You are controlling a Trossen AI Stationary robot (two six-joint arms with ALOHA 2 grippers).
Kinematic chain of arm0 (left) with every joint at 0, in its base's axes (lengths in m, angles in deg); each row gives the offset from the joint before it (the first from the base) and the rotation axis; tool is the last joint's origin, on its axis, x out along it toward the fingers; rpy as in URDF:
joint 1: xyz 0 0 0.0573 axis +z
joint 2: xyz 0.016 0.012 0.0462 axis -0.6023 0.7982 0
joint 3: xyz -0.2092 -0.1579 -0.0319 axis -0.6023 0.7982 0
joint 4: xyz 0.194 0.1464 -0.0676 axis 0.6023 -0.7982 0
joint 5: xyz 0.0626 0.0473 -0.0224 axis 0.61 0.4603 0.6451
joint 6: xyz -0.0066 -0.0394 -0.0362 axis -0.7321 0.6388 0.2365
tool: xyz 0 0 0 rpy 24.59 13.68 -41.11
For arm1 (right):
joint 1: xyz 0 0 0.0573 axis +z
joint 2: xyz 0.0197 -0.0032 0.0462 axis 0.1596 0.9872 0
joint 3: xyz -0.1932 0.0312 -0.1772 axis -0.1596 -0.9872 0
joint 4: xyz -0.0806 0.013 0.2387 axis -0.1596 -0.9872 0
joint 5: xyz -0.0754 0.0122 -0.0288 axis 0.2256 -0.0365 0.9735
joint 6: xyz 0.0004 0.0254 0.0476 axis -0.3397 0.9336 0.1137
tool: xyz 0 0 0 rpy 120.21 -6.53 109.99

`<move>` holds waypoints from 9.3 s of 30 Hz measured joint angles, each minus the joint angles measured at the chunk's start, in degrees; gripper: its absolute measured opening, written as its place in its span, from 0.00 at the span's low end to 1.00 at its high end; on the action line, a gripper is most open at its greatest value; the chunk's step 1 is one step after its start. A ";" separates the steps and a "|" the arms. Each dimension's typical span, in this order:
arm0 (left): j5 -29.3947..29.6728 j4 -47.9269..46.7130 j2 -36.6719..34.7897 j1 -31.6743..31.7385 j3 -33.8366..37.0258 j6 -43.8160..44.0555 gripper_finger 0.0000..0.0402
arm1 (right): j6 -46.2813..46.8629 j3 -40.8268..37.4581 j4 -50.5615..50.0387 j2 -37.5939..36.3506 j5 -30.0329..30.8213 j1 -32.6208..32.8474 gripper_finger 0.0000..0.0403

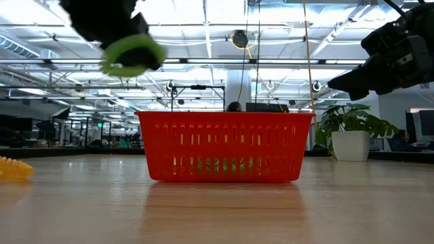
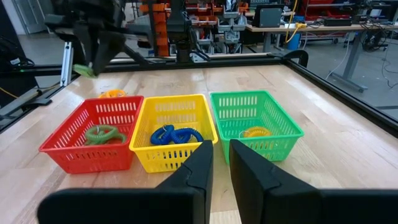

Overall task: Sort spring keychains into baskets
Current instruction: Put the green spring keychain into the red basket, then put the yellow spring keychain into the green basket

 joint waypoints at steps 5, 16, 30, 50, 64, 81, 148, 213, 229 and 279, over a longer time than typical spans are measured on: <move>0.02 6.06 -0.01 1.42 0.00 -4.26 0.08 | 0.00 0.00 0.00 0.00 0.01 0.00 0.09; 0.18 11.98 0.35 5.16 0.00 -8.75 0.09 | 0.02 0.00 0.00 0.00 0.00 0.00 0.10; -1.76 21.86 8.77 5.71 0.00 -11.93 0.09 | 0.00 0.00 0.03 -0.02 0.00 0.00 0.10; -1.29 22.11 8.77 5.72 0.00 -11.78 0.09 | 0.00 0.00 0.03 -0.02 0.02 0.00 0.10; -1.29 22.12 8.77 6.92 0.00 -10.38 0.09 | 0.01 0.00 0.03 -0.01 0.01 0.00 0.09; -1.33 22.10 8.75 7.16 0.00 -9.96 0.34 | 0.01 0.00 0.03 -0.02 0.02 0.00 0.10; -1.75 -20.09 6.11 -12.93 1.99 10.98 0.39 | 0.01 0.00 0.00 -0.02 0.01 0.00 0.09; -5.30 -17.97 6.02 -8.71 2.19 7.74 0.02 | 0.00 0.00 0.00 -0.02 0.00 0.00 0.09; -4.26 -20.80 6.00 -4.83 -3.51 -0.82 0.05 | 0.01 0.00 0.00 -0.01 0.01 -0.01 0.10; -10.18 -17.60 5.89 31.23 -23.28 -36.57 0.02 | 0.00 0.00 0.01 0.00 0.00 -0.02 0.10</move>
